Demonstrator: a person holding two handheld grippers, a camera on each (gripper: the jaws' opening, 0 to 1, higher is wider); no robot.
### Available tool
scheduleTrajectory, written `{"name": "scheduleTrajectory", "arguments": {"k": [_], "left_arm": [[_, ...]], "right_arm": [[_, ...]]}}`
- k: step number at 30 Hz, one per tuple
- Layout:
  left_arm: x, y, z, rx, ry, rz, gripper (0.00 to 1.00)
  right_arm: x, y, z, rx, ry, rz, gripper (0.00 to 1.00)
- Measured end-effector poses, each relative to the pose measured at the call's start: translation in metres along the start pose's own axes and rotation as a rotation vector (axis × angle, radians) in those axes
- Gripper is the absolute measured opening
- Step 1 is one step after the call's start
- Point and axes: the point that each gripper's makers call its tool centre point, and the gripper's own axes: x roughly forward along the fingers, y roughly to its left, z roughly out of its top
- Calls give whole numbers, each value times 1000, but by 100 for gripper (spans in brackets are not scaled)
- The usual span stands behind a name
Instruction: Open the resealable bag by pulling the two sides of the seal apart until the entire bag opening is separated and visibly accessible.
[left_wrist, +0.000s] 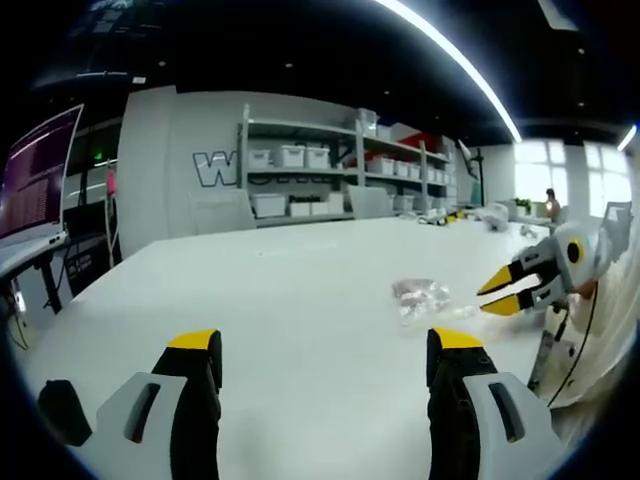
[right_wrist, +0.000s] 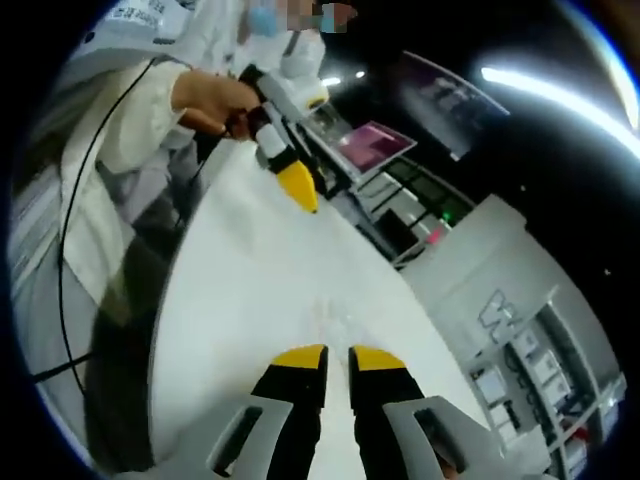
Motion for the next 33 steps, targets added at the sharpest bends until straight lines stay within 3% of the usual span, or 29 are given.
{"name": "scheduleTrajectory", "arguments": {"k": [9,18,24,33], "left_arm": [[-1,0,2,-7,-13,1,83],[-1,-1,2,-2,-16,0,83],[2,-6,4,6,-19,-8,83],[0,-6,1,2,-21,-12,83]], "right_arm": [[6,-10,8,22,-11,-14,11],[9,-19,7,37,19,-26,11],[6,-29,13,97,58,-22,14],[12,-17,9,114,127,33,14]]}}
